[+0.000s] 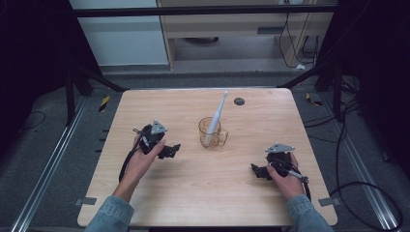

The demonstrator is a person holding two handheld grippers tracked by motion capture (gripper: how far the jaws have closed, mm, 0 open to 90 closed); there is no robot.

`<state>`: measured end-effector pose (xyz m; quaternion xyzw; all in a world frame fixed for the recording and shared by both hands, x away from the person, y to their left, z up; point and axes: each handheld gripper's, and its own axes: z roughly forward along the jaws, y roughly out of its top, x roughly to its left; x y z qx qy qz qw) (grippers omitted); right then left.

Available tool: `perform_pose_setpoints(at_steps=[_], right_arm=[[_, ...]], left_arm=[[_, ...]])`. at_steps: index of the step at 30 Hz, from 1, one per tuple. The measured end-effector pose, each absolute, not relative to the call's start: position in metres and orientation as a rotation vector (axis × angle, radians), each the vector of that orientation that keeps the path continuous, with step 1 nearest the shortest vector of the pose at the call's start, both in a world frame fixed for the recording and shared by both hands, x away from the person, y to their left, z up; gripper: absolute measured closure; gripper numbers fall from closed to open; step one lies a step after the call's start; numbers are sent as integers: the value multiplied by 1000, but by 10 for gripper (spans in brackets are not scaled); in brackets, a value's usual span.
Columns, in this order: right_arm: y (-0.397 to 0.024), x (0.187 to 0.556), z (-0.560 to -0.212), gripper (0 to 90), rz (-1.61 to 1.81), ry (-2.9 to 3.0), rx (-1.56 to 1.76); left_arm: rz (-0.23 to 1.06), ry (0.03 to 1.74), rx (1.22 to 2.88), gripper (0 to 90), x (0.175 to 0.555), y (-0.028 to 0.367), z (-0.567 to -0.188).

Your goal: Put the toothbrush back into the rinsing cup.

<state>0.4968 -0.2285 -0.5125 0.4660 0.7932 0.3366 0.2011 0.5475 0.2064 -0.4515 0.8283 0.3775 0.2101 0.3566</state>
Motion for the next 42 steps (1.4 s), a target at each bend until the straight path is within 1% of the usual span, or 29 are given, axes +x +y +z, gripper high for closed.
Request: perform_pose_setpoints(at_steps=[5, 14, 31, 37, 42], right_arm=[[-228, 497, -513, 4, 941, 2215, 1302], [-229, 497, -512, 3, 941, 2215, 1301], [-228, 497, -512, 3, 941, 2215, 1303], [-228, 497, -513, 4, 941, 2215, 1302], [-228, 497, -512, 4, 941, 2215, 1303]], left_arm=[[540, 1044, 2130, 57, 547, 227, -464], [549, 1142, 2113, 58, 552, 254, -477], [545, 1240, 2063, 67, 560, 279, -496], [522, 1254, 2049, 70, 566, 279, -503], [558, 1241, 2064, 54, 568, 279, -507]])
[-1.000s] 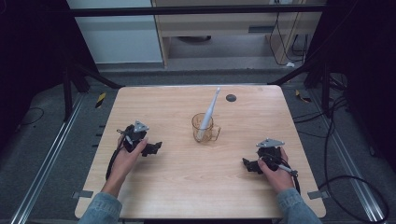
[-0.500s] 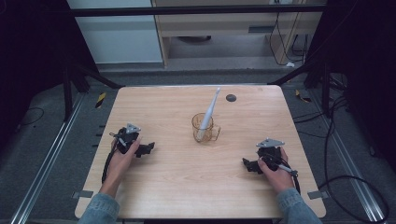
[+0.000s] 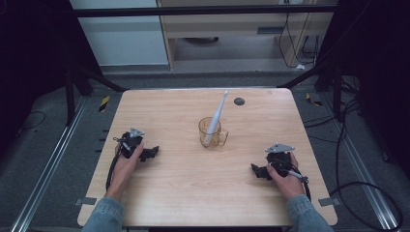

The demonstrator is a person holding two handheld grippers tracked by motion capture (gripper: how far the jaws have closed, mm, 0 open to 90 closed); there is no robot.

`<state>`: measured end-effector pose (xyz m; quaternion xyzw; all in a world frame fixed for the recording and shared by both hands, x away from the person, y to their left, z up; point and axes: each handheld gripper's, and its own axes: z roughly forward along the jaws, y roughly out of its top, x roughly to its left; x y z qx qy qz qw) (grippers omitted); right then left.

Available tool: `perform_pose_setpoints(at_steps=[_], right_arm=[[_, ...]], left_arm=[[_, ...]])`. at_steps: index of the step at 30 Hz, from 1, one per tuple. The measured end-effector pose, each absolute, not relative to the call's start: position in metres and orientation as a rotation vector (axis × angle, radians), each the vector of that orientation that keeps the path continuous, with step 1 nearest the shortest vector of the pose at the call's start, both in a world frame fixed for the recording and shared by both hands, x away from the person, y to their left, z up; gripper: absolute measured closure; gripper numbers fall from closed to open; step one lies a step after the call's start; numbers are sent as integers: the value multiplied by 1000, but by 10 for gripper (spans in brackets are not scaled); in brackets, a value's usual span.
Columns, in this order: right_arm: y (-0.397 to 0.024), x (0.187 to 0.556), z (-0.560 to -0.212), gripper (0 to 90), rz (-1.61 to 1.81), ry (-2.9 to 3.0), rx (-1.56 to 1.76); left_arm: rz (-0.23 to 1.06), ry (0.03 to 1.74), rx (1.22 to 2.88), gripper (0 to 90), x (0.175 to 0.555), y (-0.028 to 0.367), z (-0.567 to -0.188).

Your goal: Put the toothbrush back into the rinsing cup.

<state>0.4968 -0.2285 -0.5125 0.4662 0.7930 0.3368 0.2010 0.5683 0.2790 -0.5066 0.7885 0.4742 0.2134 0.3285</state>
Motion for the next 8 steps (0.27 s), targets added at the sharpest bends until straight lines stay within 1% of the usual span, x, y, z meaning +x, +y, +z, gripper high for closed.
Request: perform_pose_setpoints(at_steps=[4, 8], right_arm=[[-228, 497, -513, 4, 941, 2215, 1302], [-228, 497, -512, 3, 942, 2215, 1303]], left_arm=[[556, 1266, 2063, 2, 570, 279, -507], [552, 1277, 2052, 0, 570, 279, -507]])
